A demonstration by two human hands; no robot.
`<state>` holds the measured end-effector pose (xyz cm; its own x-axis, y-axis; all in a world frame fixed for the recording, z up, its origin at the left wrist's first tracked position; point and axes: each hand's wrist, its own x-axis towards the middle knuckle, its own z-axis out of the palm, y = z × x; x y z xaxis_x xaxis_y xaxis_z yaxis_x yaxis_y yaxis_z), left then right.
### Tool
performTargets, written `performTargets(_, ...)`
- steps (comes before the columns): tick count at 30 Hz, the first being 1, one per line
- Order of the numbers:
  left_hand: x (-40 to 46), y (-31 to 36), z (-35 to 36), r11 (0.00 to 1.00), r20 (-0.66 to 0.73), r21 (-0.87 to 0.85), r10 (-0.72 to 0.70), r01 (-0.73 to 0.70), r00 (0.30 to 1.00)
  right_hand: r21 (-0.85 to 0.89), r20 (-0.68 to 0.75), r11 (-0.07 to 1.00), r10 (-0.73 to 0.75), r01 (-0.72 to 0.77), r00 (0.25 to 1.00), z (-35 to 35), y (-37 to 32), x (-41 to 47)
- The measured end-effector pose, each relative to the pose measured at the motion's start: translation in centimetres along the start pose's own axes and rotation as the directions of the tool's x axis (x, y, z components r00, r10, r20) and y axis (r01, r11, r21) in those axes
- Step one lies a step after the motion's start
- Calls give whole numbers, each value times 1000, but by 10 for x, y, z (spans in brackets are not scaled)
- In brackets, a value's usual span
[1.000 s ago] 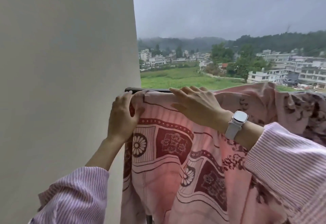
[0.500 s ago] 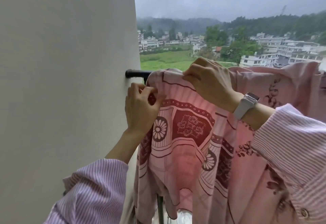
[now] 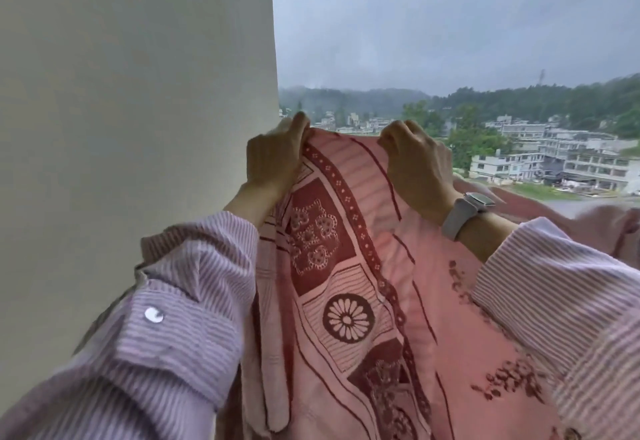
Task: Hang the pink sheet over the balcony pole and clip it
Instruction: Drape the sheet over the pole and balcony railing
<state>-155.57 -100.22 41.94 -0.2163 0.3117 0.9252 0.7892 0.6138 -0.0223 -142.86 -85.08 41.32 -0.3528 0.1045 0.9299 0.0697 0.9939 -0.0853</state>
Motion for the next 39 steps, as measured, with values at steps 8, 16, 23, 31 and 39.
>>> performTargets(8,-38,6,17,816,383,-431,-223,386,897,-343,438,933,256,-103,861,7,33,2)
performTargets(16,-131,8,-13,675,495,-488,-309,554,812,20,535,997,56,-78,843,-1,17,-6)
performTargets(23,-105,-13,-21,813,240,-323,-425,485,873,90,523,982,-191,169,831,-10,-16,-37)
performTargets(31,-11,-4,-29,899,73,-93,-422,428,904,28,241,995,81,-91,967,-4,-18,16)
performTargets(39,-21,-3,-11,549,663,-514,-232,659,711,-368,433,914,329,-168,839,16,7,29)
